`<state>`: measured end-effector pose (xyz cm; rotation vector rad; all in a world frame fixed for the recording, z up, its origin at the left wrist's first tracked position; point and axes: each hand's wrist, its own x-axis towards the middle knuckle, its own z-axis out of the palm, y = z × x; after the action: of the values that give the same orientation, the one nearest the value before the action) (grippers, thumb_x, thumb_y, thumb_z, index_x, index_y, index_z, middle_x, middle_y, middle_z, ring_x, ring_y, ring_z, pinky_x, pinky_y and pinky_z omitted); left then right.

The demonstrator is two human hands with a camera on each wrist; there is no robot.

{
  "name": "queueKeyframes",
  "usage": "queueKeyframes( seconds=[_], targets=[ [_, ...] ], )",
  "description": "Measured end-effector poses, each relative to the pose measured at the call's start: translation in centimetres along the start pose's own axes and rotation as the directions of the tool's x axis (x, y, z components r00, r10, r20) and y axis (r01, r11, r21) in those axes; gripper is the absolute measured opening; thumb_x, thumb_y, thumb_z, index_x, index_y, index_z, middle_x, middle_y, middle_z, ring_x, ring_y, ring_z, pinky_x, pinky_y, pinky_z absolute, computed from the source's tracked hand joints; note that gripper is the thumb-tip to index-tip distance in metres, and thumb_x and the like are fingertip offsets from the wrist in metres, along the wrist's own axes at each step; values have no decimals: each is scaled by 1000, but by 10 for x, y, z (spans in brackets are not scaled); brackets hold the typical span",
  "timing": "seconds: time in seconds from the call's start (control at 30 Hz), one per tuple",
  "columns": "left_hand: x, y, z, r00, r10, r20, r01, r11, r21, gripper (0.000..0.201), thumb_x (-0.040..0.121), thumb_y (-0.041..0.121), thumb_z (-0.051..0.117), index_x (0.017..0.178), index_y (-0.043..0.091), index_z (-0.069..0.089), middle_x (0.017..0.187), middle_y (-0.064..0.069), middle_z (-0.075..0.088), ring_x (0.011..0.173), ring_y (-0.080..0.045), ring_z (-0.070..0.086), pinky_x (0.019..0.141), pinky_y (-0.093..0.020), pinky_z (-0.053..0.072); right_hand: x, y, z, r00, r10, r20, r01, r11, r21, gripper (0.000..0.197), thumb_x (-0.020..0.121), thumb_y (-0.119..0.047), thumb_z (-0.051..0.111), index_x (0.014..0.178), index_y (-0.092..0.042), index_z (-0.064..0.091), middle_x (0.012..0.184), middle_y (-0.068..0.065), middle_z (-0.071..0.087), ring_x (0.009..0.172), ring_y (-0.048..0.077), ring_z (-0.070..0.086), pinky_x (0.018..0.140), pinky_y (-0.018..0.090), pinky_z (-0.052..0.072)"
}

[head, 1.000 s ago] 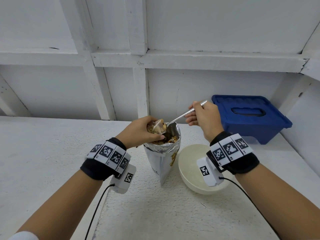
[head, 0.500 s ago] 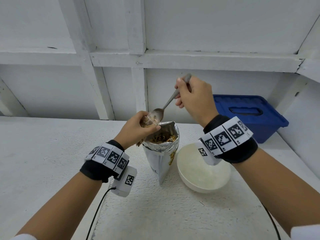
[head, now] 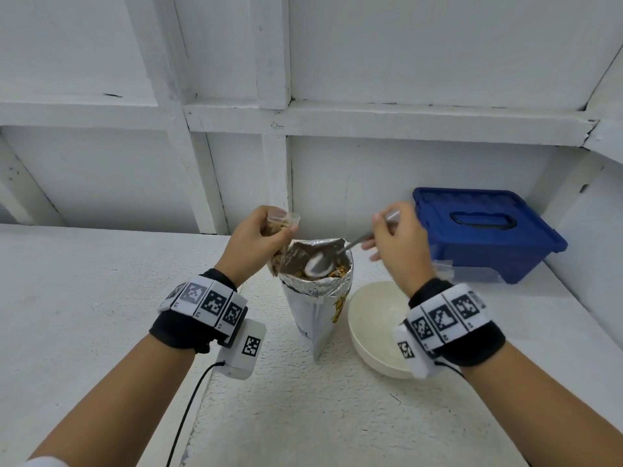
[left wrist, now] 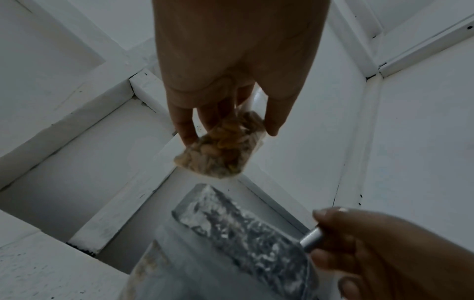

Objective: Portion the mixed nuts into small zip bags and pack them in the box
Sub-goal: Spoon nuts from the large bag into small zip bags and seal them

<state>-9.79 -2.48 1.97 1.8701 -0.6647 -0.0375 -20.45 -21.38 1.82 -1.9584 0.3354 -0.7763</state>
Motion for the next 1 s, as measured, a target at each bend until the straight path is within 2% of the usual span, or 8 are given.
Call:
queueKeyframes(
  seconds=[0.1,0.2,0.3,0.4,0.6,0.73,0.83,1.0],
  targets=[
    [1,5,2,999,20,-49,-21,999,-35,19,87,24,63,104,19,55,90,7,63,88,-13,62,80,-30,51,-11,15,13,986,143,88,-143,990,1,8,95,-19,48,89,-15,46,82,6,62,67,11,65,48,19,51],
    [-1,8,4,997,29,-66,-34,996,-76,10,87,21,63,94,24,56,89,7,64,85,-8,61,78,-28,51,-9,19,14,983,173,69,-162,977,-142,8,91,-18,55,94,-12,51,79,0,56,76,16,58,64,28,50],
    [-2,8,5,995,48,-83,-57,994,-99,12,86,21,64,86,30,56,86,8,64,81,-5,61,75,-24,52,-7,16,12,999,37,26,-29,961,-276,26,89,-19,59,110,-9,50,96,0,54,89,14,51,76,25,43],
    [-2,9,8,991,50,-121,-64,991,-115,11,85,22,65,86,28,56,84,9,63,77,-1,60,68,-14,51,-11,4,14,977,-212,19,198,875,-441,23,87,-20,60,108,-9,56,106,3,56,101,19,48,79,25,32],
    [-4,21,19,988,8,-151,-45,969,-245,20,82,20,69,87,23,49,80,8,62,64,8,61,60,-8,48,-20,-18,37,920,-378,100,368,752,-547,20,81,-31,57,90,-14,65,91,1,65,90,23,58,76,32,26],
    [-5,24,25,987,-38,-159,-3,968,-249,31,80,25,71,97,17,46,79,4,62,71,-8,62,67,-22,52,-20,-22,37,912,-348,218,408,718,-564,35,83,-47,54,99,-19,65,99,-3,65,97,19,56,79,32,22],
    [-6,26,27,984,-59,-167,14,966,-259,36,79,25,72,99,14,44,78,5,60,67,-5,60,65,-20,51,-20,-22,34,913,-287,289,406,694,-595,40,84,-57,52,106,-25,61,105,-8,63,103,14,51,79,31,17],
    [-9,31,26,998,-58,-22,47,942,-333,45,76,28,71,113,13,49,93,1,67,80,-8,64,69,-19,52,-16,-19,29,942,-191,276,318,767,-557,24,91,-46,49,101,-29,60,93,-11,65,97,12,53,79,33,18]
  ],
)
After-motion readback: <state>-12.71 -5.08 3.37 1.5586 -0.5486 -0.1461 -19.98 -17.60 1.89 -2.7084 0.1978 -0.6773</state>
